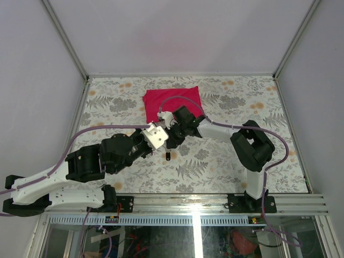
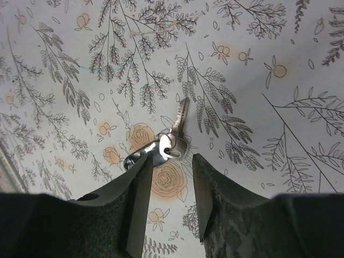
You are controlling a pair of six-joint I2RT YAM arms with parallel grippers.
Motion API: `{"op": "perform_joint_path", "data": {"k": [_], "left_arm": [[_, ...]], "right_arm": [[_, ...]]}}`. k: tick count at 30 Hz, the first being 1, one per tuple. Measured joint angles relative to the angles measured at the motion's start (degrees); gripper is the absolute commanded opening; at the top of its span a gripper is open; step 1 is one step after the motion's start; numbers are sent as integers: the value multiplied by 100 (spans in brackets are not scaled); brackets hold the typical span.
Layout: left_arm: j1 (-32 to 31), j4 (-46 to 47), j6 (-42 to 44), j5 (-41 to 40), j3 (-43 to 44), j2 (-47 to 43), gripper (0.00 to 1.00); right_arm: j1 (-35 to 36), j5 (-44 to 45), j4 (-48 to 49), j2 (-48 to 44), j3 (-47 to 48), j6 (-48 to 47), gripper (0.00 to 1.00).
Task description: Put the keys on the keyring
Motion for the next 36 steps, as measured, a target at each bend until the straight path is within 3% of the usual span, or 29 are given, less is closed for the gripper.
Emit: {"op": "perform_joint_path", "data": {"k": [11,23,36], "left_arm": [[0,-2,-22,0,0,0,0],[0,-2,-42,0,0,0,0],[0,-2,-46,0,0,0,0]], "right_arm": [[610,1104,-243,87,415,52,45],[721,1386,-566,452,634,-61,47],[754,1410,-739,579,728,-120,40]]}}
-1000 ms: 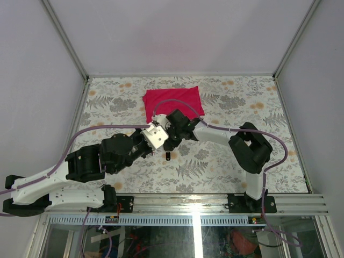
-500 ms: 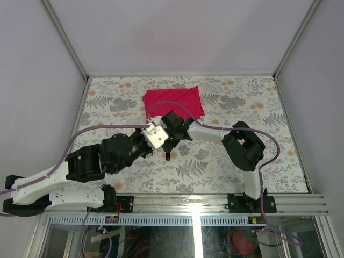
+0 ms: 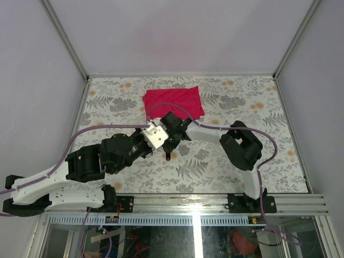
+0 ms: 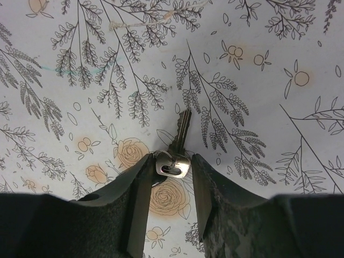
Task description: Put the keys on the keyring
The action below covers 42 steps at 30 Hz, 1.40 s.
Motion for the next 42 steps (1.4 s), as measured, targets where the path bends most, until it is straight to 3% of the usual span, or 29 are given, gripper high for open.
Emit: {"op": "perform_joint_path", "data": {"k": [15,30,42], "left_arm": [[0,0,-17,0,0,-11,0],[0,-2,-31,0,0,-39,0],[0,-2,-33,0,0,-44,0]], "right_arm": [[2,0,-66,61,74,-87,0],[2,15,-2,-9,-22,-85,0],[-7,343,35,-662,-435,-61,0]]}}
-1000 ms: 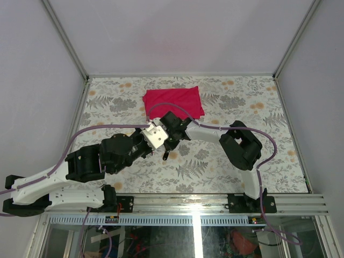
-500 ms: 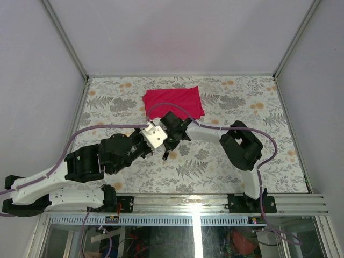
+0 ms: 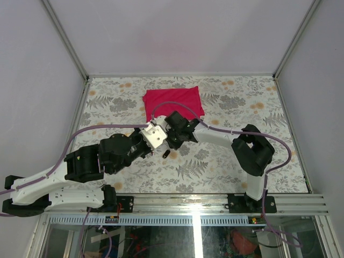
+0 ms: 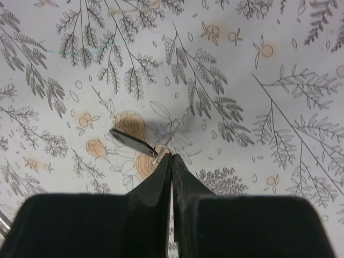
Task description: Put the keys on the keyring
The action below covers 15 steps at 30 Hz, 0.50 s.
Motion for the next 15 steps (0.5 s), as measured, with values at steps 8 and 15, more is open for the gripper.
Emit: {"op": "perform_joint_path", "data": {"k": [8,15], "left_arm": [[0,11,2,0,-2,-2,0],[0,131,4,2,-4,-44,0]], "right_arm": [[-251,-55,426,-826,-861,116,0],[-710,-302,857,-1818,-1530,315,0]]}}
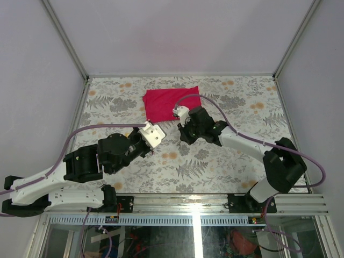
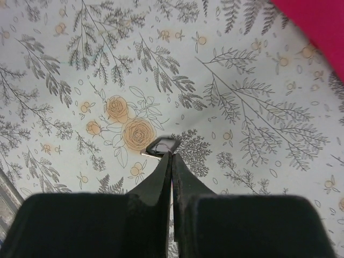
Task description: Put the keys on the keyring
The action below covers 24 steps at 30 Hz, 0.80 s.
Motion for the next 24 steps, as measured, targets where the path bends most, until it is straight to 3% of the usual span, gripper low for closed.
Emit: {"op": "perform_joint_path", "data": {"k": [13,24], "left_arm": [[0,313,55,299,-168,2,0],[0,901,474,988,-326,144,0]], "right_arm": [[-90,-33,317,-2017,-748,-468,0],[-90,-315,-262,-3447,-245,-1353,0]]}}
